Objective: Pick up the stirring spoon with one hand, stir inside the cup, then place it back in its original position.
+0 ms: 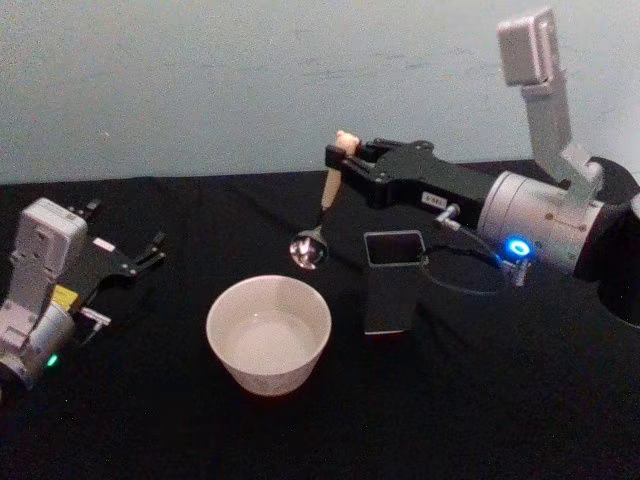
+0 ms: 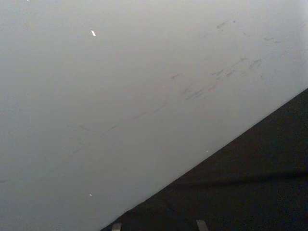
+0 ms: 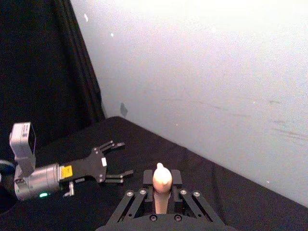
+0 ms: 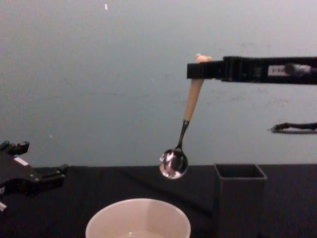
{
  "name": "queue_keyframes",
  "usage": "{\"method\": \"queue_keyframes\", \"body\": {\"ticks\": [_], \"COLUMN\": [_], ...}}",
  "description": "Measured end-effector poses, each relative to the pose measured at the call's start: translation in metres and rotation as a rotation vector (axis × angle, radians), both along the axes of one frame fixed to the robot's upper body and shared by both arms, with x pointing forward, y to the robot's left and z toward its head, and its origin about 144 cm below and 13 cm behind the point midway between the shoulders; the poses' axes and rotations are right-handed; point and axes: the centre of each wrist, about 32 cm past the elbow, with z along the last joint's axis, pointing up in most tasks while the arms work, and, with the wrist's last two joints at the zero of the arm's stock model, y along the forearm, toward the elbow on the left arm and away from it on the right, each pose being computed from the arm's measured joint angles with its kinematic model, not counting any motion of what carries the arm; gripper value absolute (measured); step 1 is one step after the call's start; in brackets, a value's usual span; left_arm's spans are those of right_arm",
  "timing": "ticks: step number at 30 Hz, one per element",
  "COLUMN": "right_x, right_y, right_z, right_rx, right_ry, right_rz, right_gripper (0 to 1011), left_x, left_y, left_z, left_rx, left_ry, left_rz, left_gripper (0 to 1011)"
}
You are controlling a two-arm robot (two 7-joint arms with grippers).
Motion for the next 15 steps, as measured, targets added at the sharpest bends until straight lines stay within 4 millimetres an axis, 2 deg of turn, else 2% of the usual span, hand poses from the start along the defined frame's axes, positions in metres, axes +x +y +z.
{"method": "queue_keyframes", "body": {"ticks": [6, 15], "right_x": [0.0, -0.002], "right_y": [-0.01, -0.035], "right_z": [0.007, 0.013], "right_rx": [0.022, 0.053], "right_ry": [0.0, -0.009], "right_rz": [-0.015, -0.038], "right_gripper": [213, 213], "left_x": [0.0, 0.0], "left_y": [0.0, 0.0], "left_z": [0.0, 0.0], "left_rx": [0.0, 0.0], "left_ry": [0.0, 0.0], "left_rz": [0.0, 0.0], "left_gripper": [1001, 1001]}}
